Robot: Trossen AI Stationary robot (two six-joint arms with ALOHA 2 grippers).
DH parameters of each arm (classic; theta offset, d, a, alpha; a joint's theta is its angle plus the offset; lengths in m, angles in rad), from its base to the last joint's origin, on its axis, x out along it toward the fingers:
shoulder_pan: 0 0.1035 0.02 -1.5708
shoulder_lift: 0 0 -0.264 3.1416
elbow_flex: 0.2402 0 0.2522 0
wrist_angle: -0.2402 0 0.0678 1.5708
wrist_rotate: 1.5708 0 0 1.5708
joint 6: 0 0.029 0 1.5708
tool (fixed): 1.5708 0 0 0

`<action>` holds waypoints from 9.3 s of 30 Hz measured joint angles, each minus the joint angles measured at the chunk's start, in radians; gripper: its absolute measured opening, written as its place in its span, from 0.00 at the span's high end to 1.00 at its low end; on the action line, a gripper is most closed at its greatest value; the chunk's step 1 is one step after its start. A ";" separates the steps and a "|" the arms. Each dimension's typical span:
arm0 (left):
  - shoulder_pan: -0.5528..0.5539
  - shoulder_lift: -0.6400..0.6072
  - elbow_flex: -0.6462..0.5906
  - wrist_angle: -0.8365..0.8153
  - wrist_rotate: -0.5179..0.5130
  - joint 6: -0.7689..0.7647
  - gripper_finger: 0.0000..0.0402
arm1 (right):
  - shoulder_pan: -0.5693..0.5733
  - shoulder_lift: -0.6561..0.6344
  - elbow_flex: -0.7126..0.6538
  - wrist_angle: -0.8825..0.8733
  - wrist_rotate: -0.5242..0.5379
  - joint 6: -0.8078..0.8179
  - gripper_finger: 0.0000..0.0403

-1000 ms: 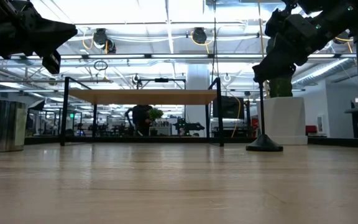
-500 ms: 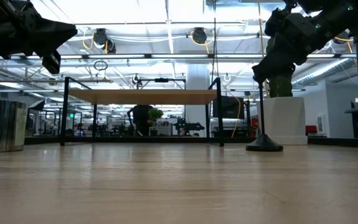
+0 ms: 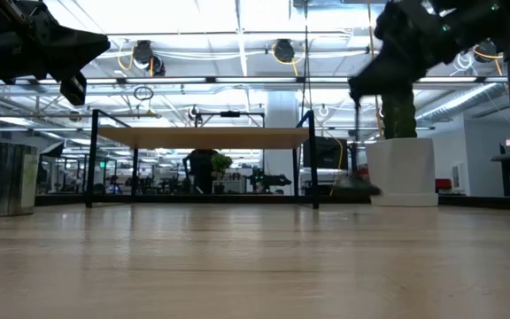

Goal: Pick & Place candle stick holders
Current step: Put the top black candle holder on the shelf, then align the right black candle holder with the other black candle holder on the shelf

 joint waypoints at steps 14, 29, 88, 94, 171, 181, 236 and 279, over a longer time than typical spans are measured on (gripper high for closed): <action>0.000 0.000 0.000 0.000 -0.001 0.002 0.91 | 0.000 0.000 0.180 0.199 -0.081 0.032 0.69; 0.000 0.000 0.000 0.000 0.000 0.000 0.91 | -0.160 0.173 0.542 0.074 -0.078 -0.278 0.69; 0.000 0.000 0.000 0.000 -0.001 0.003 0.91 | -0.550 0.601 0.832 -0.118 -0.145 -0.244 0.68; 0.000 0.000 0.000 0.000 -0.001 0.003 0.91 | -0.551 0.619 0.830 -0.115 -0.177 -0.235 0.68; 0.000 0.000 0.000 0.000 -0.001 0.003 0.91 | -0.559 0.649 0.796 -0.018 -0.228 -0.229 0.61; 0.000 0.000 0.000 0.000 -0.001 0.002 0.91 | -0.558 0.649 0.777 0.029 -0.229 -0.224 0.61; 0.000 0.000 0.000 0.001 -0.001 -0.002 0.91 | -0.520 0.648 0.777 0.101 -0.154 -0.226 0.36; 0.000 0.000 0.000 -0.001 0.002 0.267 0.91 | -0.219 0.135 0.776 -0.609 -0.701 -0.125 0.35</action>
